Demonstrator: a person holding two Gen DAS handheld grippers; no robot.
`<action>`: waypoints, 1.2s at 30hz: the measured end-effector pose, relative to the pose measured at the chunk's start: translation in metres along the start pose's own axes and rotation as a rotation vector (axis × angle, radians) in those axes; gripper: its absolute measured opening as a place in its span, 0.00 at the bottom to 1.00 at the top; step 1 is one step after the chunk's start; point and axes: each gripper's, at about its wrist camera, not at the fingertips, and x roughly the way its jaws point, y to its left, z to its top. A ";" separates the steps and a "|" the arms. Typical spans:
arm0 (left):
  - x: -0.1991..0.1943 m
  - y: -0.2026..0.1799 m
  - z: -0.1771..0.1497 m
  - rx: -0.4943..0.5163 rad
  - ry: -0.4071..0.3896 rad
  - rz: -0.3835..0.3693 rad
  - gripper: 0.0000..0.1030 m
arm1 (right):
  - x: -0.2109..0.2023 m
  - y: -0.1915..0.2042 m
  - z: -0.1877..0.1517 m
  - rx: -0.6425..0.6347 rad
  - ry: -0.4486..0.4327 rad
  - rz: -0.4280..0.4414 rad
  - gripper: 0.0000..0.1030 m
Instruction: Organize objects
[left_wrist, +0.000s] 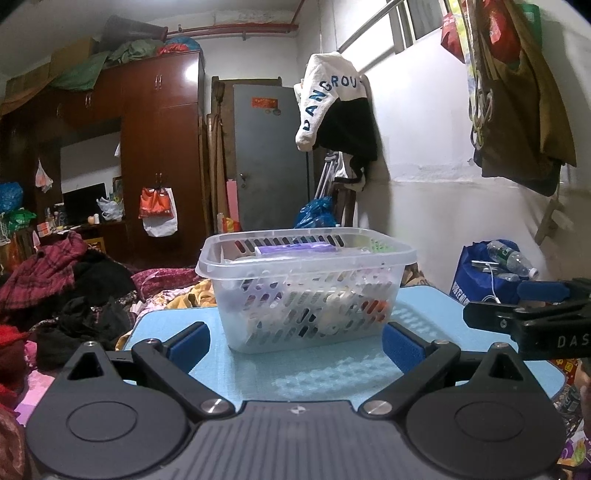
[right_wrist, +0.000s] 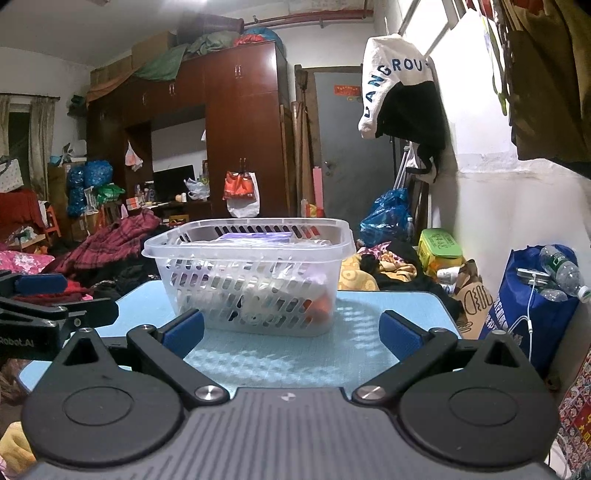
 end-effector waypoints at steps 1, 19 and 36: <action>0.000 0.000 0.000 0.000 0.000 0.000 0.98 | 0.000 0.000 0.000 0.000 0.000 0.000 1.00; 0.002 0.001 0.000 -0.009 -0.007 -0.010 0.98 | 0.002 0.002 -0.001 -0.006 -0.004 -0.013 1.00; 0.005 -0.001 0.000 -0.008 -0.005 -0.017 0.98 | 0.002 0.001 -0.001 -0.007 -0.003 -0.013 1.00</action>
